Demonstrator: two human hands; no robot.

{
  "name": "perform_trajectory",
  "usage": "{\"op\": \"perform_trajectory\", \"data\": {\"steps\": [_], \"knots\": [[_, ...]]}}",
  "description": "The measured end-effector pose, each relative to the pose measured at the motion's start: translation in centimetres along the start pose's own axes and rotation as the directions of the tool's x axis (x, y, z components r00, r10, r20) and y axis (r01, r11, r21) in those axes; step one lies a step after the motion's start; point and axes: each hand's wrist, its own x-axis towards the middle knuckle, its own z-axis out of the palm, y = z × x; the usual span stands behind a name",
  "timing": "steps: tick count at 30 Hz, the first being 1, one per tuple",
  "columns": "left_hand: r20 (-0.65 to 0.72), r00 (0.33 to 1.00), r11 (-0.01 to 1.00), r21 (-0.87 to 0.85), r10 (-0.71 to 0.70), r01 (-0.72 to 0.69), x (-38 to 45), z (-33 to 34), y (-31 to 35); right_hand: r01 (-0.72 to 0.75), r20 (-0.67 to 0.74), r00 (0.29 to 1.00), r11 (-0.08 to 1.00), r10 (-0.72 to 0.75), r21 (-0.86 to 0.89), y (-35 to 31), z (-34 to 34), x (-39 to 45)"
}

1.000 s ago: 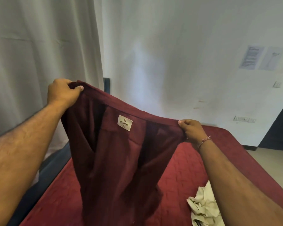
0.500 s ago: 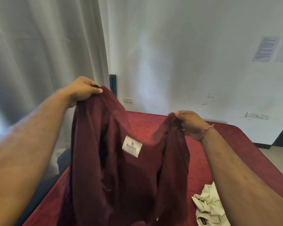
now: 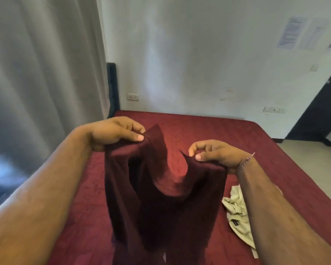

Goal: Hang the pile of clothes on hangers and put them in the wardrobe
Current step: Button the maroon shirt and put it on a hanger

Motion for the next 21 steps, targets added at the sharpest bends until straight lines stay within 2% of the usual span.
{"op": "perform_trajectory", "data": {"steps": [1, 2, 3, 4, 6, 8, 9, 10, 12, 15, 17, 21], "knots": [[0.110, 0.993, 0.997, -0.066, 0.043, -0.035, -0.7, -0.4, -0.3, 0.001, 0.030, 1.000, 1.000, -0.001, 0.019, -0.7, 0.9, -0.5], [0.142, 0.986, 0.991, -0.119, 0.085, -0.068, -0.8, -0.8, -0.7, 0.014, 0.024, 1.000, 1.000, -0.014, 0.025, -1.3, 1.5, -0.8], [0.119, 0.987, 0.983, -0.161, 0.105, -0.086, -0.7, -1.1, -1.3, 0.022, -0.014, 1.000, 1.000, -0.022, 0.018, -1.5, 2.1, -0.7], [0.036, 0.994, 0.978, -0.185, 0.102, -0.093, 0.0, -1.2, -1.8, 0.008, -0.076, 0.997, 1.000, -0.009, -0.005, -1.6, 2.1, -0.5], [-0.256, 0.967, 0.992, -0.118, 0.013, -0.044, 3.0, -1.1, -3.7, -0.084, -0.284, 0.958, 0.986, 0.040, -0.145, -0.4, 1.0, 1.0], [-0.554, 0.830, 0.987, 0.088, -0.063, 0.133, 6.4, -0.6, -6.2, -0.324, -0.574, 0.818, 0.843, 0.022, -0.429, 1.7, -1.1, 3.2], [-0.628, 0.776, 0.954, 0.191, -0.061, 0.230, 7.7, 0.0, -7.4, -0.432, -0.667, 0.745, 0.760, -0.003, -0.486, 2.8, -1.9, 4.1], [-0.652, 0.756, 0.924, 0.257, -0.051, 0.284, 8.5, 1.0, -8.8, -0.468, -0.703, 0.711, 0.744, -0.004, -0.477, 4.1, -2.1, 4.8], [-0.673, 0.738, 0.904, 0.295, -0.033, 0.309, 8.9, 3.3, -10.9, -0.425, -0.682, 0.730, 0.808, 0.039, -0.408, 6.6, -1.3, 5.5], [-0.740, 0.673, 0.910, 0.275, -0.005, 0.309, 8.0, 8.4, -15.2, -0.318, -0.605, 0.790, 0.911, 0.102, -0.262, 13.1, 1.6, 5.1], [-0.781, 0.623, 0.914, 0.278, 0.037, 0.294, 7.3, 11.5, -18.4, -0.254, -0.622, 0.778, 0.948, 0.082, -0.193, 18.2, 3.0, 4.9], [-0.858, 0.495, 0.914, 0.303, 0.139, 0.269, 7.1, 17.6, -26.1, -0.148, -0.714, 0.699, 0.984, 0.031, -0.102, 29.9, 4.4, 4.8]]}}
